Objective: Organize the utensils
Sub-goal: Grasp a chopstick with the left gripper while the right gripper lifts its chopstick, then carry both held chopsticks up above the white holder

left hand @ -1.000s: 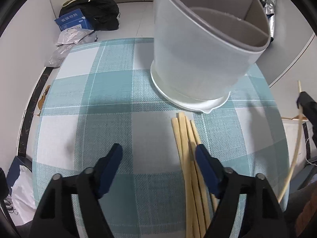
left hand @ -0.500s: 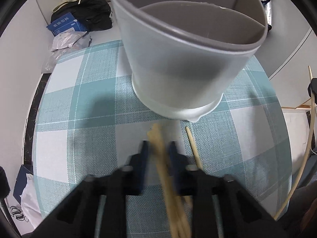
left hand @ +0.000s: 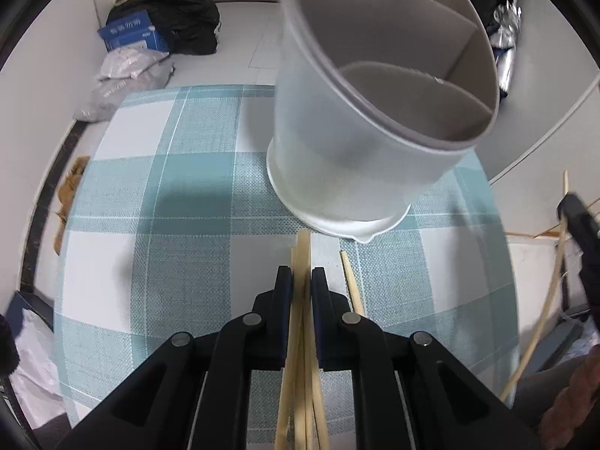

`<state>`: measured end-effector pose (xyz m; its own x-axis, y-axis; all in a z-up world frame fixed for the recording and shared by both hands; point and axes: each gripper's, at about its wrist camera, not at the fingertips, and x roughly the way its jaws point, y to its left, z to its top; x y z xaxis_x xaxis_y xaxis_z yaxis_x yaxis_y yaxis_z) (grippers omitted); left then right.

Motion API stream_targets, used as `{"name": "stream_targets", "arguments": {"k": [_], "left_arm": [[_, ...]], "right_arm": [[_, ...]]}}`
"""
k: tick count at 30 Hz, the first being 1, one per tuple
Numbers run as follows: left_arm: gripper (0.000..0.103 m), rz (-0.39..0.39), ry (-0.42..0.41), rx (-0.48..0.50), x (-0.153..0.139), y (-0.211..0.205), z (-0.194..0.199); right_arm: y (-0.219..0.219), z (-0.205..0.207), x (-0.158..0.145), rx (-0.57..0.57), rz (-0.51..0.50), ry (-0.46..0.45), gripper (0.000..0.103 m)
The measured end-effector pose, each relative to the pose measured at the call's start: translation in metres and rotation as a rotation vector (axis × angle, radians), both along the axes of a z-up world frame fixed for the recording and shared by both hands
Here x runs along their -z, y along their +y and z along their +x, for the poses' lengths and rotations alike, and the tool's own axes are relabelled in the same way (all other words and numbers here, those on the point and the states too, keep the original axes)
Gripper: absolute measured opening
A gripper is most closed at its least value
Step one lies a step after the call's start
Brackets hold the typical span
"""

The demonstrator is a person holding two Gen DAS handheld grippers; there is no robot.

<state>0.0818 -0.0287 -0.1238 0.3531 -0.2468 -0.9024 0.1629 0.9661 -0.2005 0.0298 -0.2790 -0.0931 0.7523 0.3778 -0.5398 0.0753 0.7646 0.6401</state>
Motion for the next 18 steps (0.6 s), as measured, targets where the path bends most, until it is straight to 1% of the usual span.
{"name": "stream_targets", "arguments": {"k": [2, 5, 6, 7, 9, 11, 16, 17, 18], "left_arm": [[0.006, -0.039, 0.010, -0.014, 0.000, 0.006, 0.004], [0.006, -0.055, 0.018, -0.031, 0.002, 0.011, 0.009], [0.006, -0.079, 0.027, -0.030, 0.003, 0.014, 0.011], [0.006, -0.119, 0.049, -0.029, 0.005, 0.016, 0.014], [0.006, -0.171, 0.094, -0.034, 0.011, 0.021, 0.020], [0.006, -0.161, 0.079, -0.046, 0.011, 0.024, 0.021], [0.007, -0.071, 0.069, -0.040, 0.013, 0.021, 0.018], [0.009, -0.065, 0.078, -0.026, 0.014, 0.019, 0.015], [0.014, -0.060, 0.089, -0.019, 0.016, 0.019, 0.014]], "right_arm": [[0.001, -0.001, 0.000, -0.003, -0.006, -0.002, 0.003], [0.003, -0.003, -0.001, -0.004, -0.014, -0.008, 0.003], [0.004, -0.004, -0.002, -0.004, -0.016, -0.009, 0.003], [0.004, -0.004, -0.002, -0.006, -0.017, -0.009, 0.003], [0.006, -0.004, -0.001, -0.006, -0.022, -0.010, 0.003], [0.007, -0.004, -0.001, -0.009, -0.028, -0.009, 0.003], [0.011, -0.004, 0.000, -0.017, -0.038, -0.005, 0.003], [0.013, -0.003, 0.001, -0.021, -0.039, -0.004, 0.003], [0.014, -0.003, 0.001, -0.024, -0.042, -0.004, 0.003]]}}
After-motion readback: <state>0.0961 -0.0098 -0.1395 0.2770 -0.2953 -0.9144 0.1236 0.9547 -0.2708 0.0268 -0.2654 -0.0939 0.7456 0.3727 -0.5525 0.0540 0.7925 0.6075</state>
